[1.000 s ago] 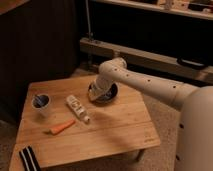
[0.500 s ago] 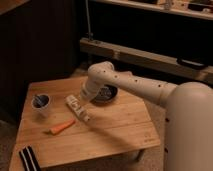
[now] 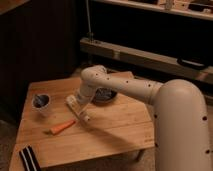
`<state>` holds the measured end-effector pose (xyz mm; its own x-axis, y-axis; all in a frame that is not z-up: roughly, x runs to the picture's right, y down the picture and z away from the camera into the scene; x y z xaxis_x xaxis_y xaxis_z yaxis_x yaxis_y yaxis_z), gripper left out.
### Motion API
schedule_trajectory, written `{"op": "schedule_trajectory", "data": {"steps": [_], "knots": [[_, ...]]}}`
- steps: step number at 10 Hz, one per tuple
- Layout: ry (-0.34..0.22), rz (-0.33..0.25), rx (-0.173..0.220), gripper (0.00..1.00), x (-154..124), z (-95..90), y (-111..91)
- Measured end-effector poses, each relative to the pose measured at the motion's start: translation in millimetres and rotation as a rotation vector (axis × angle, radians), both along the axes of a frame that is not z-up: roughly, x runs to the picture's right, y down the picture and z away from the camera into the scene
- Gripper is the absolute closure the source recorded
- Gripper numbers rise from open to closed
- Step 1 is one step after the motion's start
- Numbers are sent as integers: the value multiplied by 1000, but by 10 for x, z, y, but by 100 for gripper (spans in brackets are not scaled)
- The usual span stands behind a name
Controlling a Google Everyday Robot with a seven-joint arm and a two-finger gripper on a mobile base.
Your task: Place the bottle in the ceramic bowl
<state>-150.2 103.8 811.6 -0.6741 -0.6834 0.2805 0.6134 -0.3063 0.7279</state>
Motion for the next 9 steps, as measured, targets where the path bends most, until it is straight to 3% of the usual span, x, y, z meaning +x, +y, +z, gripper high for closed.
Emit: {"op": "schedule_trajectory", "data": {"steps": [3,9], "knots": [[38,-22,40,20,-7,28,28],[46,-48,75,20,-59,195,164]]}}
